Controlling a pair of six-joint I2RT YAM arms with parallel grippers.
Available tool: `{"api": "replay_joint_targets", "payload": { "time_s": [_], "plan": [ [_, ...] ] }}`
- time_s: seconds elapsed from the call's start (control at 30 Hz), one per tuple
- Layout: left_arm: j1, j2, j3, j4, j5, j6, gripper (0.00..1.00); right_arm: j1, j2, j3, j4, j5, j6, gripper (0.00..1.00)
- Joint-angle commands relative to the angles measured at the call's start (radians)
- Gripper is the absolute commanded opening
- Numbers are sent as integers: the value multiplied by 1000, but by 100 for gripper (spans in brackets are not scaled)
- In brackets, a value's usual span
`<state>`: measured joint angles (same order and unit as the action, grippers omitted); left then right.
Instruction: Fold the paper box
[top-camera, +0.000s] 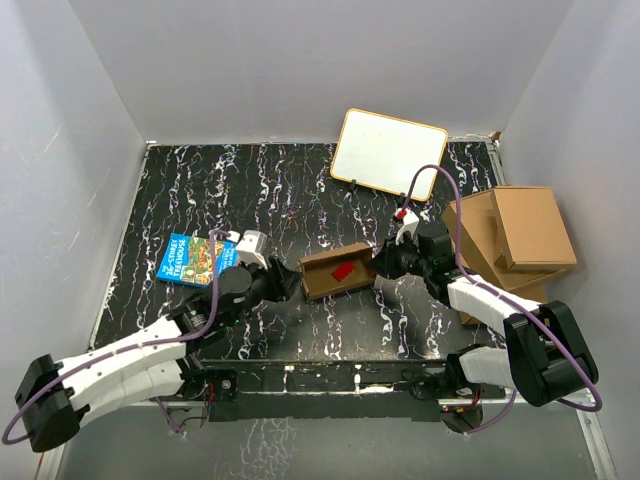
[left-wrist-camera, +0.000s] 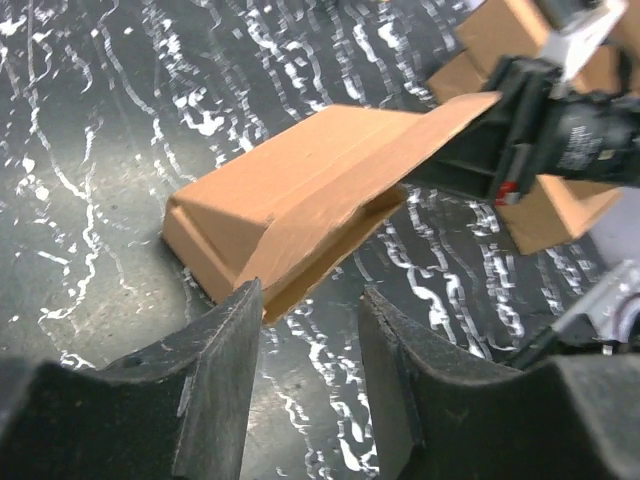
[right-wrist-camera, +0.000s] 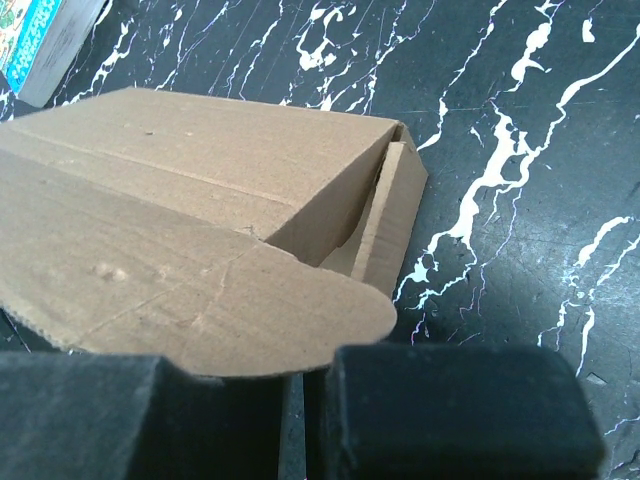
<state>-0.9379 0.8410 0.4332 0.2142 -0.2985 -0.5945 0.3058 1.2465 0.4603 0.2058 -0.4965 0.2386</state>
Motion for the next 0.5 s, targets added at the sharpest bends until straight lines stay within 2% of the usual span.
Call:
{"api": "replay_joint_targets", "payload": {
  "time_s": [0.0,0.13,0.3,0.47],
  "plan": [
    [2,-98,127,-158,75,16,45,-1,-4,-9,27,-11,10,11],
    [5,-44,274,-236,65,36,50,-1,-3,-9,28,-14,11,12],
    [11,194,463,-285,128,38,50,-2,-7,-8,27,-18,9,13],
    [19,358,511,-251,187,12,48,-7,-18,-6,26,-30,5,16]
  ]
}}
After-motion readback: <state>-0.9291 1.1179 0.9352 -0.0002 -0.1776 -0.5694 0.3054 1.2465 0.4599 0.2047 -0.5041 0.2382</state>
